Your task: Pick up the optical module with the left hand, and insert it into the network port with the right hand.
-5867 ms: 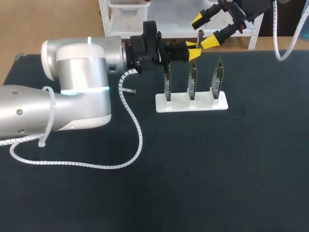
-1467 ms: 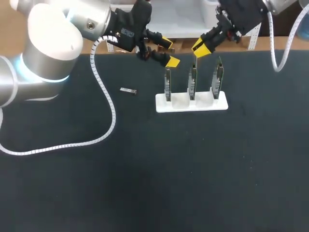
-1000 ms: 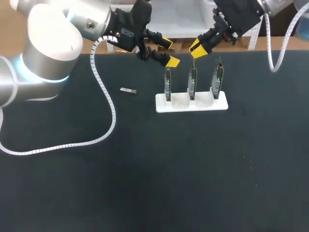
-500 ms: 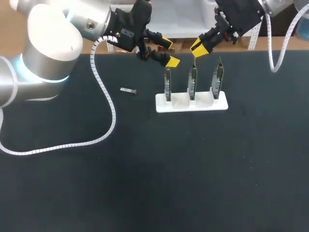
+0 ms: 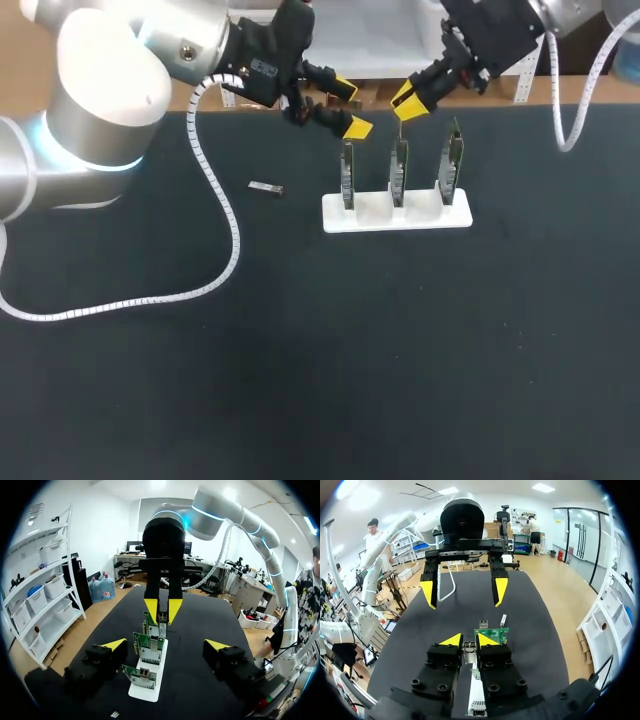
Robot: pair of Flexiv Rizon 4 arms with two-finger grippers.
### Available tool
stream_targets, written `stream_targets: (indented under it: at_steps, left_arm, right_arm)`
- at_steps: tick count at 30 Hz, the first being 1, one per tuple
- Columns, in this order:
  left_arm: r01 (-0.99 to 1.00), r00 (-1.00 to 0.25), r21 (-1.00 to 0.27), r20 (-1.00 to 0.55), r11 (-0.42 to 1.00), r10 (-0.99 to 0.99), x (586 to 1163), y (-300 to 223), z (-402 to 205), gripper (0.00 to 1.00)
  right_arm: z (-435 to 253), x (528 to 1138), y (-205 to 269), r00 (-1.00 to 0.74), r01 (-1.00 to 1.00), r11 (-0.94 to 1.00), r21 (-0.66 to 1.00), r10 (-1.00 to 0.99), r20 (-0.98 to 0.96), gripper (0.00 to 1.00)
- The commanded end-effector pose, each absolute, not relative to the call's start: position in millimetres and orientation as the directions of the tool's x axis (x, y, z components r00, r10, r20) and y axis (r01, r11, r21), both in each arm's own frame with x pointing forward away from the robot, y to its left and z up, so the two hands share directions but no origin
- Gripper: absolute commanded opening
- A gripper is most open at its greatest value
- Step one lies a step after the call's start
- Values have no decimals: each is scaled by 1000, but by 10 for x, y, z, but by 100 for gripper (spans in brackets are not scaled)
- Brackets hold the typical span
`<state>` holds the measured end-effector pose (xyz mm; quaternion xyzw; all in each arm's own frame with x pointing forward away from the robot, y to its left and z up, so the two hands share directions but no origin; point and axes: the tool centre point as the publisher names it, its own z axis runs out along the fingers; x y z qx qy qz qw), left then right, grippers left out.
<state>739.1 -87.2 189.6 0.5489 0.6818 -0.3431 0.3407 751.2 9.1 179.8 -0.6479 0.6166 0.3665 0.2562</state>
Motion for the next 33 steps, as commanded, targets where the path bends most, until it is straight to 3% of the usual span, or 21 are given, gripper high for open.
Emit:
stream_targets:
  at_steps: [1,33]
  left_arm:
    - [982,-169,-95,-838,166,519,7386,-877,1905,100]
    - [982,-169,-95,-838,166,519,7386,-877,1905,100]
  right_arm:
    - [1760,7540,97,-34,-987,-104,124,-618,-786,0]
    - [1648,7649,64,-49,-989,-77,123,-625,-779,0]
